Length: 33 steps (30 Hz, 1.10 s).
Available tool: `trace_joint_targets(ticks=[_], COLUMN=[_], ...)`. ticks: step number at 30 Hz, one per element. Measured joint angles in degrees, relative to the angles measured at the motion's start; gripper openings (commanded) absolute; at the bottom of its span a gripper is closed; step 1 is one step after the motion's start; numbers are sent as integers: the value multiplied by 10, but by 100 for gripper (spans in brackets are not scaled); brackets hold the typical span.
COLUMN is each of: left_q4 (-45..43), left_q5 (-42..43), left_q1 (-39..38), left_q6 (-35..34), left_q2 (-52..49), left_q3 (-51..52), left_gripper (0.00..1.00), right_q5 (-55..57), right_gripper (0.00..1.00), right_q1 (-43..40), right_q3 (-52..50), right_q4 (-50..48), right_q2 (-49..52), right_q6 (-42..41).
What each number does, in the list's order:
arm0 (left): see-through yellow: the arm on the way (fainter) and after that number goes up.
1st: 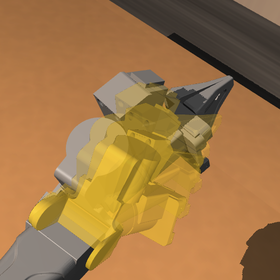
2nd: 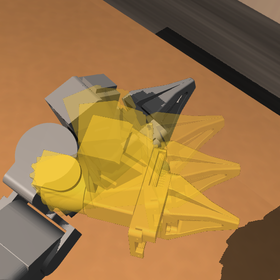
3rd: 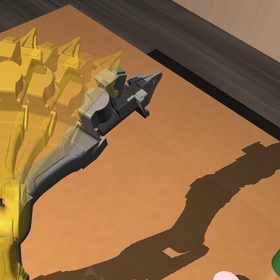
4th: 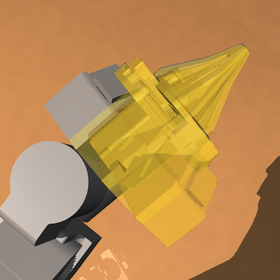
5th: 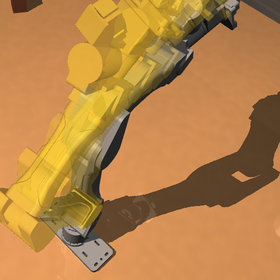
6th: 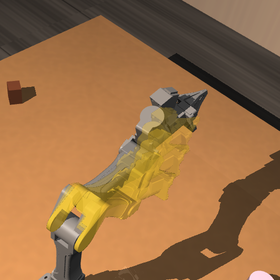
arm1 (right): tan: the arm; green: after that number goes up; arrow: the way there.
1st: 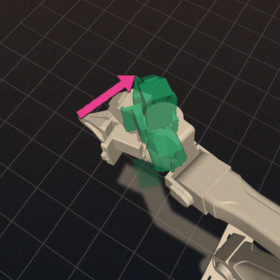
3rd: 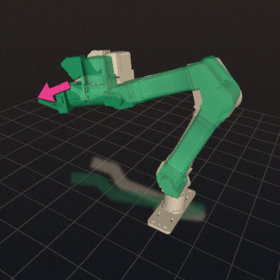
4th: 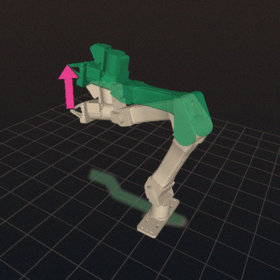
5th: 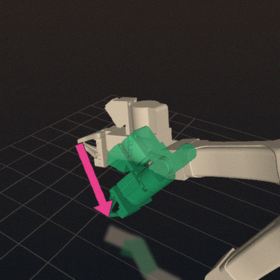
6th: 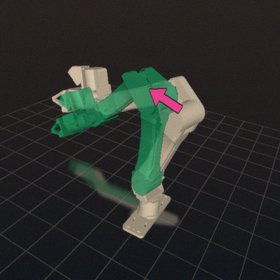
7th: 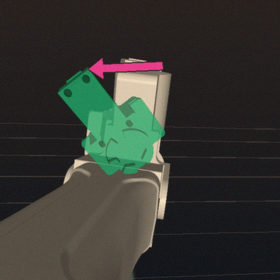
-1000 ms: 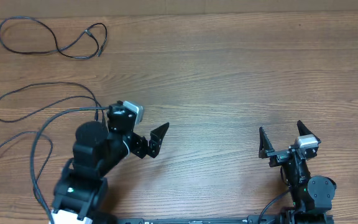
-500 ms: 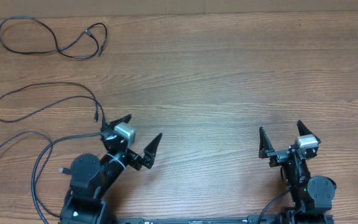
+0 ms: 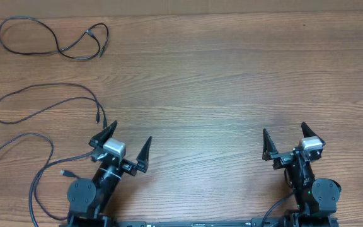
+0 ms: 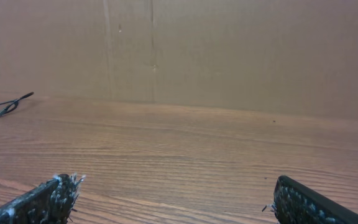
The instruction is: Untangle cables
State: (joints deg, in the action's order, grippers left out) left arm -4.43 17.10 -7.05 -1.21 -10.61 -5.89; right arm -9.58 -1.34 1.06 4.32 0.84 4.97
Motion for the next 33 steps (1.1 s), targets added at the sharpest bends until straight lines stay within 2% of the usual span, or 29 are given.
trace_joint_targets(ticks=[12, 21, 33], left_q4=[0, 77, 86], left_q5=[-42, -54, -131], left_q1=[16, 64, 70], left_q6=[2, 2, -29], left_q2=[92, 97, 99], left_q3=[50, 53, 54], left_gripper=[100, 99, 99], right_q5=[0, 0, 0], right_gripper=[100, 100, 100], right_q1=[0, 0, 0], right_q3=[0, 0, 0], right_q4=[0, 0, 0], right_q2=[0, 0, 0], right_q6=[0, 0, 0])
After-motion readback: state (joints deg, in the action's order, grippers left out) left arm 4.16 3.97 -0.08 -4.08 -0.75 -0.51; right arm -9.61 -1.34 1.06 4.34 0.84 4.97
